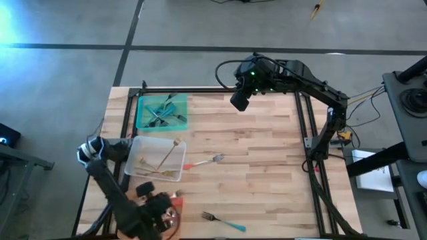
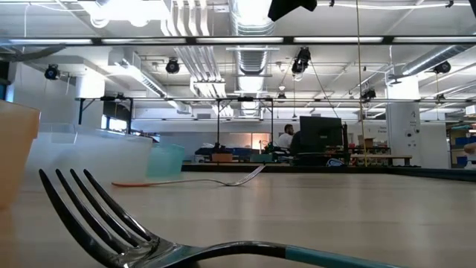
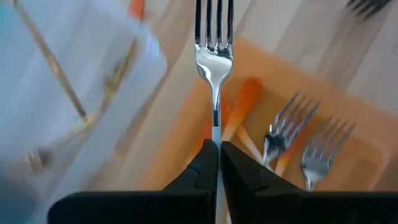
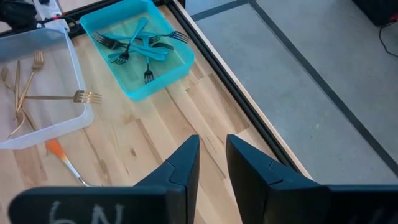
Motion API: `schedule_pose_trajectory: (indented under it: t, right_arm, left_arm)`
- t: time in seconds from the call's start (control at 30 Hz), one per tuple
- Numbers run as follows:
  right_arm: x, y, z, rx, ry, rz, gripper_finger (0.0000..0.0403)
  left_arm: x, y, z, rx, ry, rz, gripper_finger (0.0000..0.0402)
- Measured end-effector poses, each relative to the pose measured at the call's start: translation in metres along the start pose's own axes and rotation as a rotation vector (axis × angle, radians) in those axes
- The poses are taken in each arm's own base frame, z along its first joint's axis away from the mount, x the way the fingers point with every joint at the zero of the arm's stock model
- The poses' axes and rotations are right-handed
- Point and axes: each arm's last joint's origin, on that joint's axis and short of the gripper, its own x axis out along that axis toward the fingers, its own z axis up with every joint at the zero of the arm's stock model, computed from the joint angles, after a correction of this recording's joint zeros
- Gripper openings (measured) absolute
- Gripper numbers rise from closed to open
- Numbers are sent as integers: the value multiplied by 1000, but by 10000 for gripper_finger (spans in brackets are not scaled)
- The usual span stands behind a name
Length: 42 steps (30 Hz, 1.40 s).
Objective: Sort silverware by color (type)
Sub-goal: Put the orange fork into the orange bin
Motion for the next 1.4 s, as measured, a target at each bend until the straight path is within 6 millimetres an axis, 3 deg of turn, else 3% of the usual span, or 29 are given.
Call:
schedule_pose_trajectory:
  t: [0.27,0.6,0.73,0.87,1.17,1.4]
  right_arm:
    - [0,0,0,0,-1,0,68]
    - [0,0,1,2,-7,1,76]
    - [0,0,1,2,-7,1,82]
    - [0,0,1,1,-7,1,84]
    - [0,0,1,1,-7,1,72]
    - [0,0,1,1,-7,1,68]
  left_arm:
    - [0,-1,-42,-155,40,-4,3]
    - [-4,-3,-37,-105,-9,-28,117]
    - [-6,-4,-19,-18,-204,-28,148]
    - [5,-1,10,79,-342,51,159]
    - [50,3,92,270,-301,117,171]
    - [93,19,132,333,-205,14,173]
